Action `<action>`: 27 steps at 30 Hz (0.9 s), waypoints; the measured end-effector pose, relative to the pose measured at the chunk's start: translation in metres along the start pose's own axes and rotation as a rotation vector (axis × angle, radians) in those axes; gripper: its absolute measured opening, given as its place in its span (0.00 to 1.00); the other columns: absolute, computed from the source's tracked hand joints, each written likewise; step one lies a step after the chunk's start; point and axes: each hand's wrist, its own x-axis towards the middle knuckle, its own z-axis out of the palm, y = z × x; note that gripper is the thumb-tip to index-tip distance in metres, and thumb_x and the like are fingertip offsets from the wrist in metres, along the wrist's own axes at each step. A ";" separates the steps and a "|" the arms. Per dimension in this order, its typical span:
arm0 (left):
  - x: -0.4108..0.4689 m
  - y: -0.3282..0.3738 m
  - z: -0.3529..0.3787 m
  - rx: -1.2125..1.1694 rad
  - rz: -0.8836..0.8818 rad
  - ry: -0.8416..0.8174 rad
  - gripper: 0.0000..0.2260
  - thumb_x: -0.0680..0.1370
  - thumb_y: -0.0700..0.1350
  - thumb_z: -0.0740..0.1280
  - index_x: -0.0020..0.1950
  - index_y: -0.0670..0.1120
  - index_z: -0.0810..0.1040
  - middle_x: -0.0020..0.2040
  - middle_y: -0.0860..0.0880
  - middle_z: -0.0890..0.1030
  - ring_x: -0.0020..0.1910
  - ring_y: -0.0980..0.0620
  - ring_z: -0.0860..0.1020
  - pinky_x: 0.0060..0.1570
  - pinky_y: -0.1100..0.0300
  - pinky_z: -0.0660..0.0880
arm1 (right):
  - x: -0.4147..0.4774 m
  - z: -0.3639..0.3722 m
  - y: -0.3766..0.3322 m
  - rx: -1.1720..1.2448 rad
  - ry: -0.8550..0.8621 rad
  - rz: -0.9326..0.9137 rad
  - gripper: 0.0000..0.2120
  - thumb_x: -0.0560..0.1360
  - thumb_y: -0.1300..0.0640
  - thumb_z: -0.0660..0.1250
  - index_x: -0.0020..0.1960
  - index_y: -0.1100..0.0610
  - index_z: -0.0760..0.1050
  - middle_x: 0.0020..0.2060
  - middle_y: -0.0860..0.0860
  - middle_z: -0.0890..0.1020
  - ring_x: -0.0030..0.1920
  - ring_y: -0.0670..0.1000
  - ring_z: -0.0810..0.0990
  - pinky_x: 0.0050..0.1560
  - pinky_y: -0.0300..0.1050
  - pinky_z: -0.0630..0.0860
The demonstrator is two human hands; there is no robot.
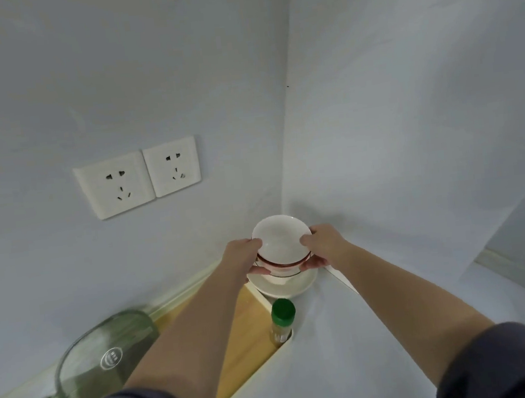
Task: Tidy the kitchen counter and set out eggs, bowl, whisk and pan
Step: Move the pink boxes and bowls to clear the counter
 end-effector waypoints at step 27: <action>0.108 -0.027 0.025 0.524 0.024 0.285 0.08 0.69 0.37 0.65 0.44 0.40 0.82 0.41 0.44 0.84 0.38 0.48 0.80 0.38 0.59 0.76 | 0.083 0.010 0.037 -0.359 0.121 -0.077 0.06 0.70 0.64 0.65 0.46 0.62 0.79 0.32 0.55 0.82 0.33 0.57 0.85 0.36 0.48 0.83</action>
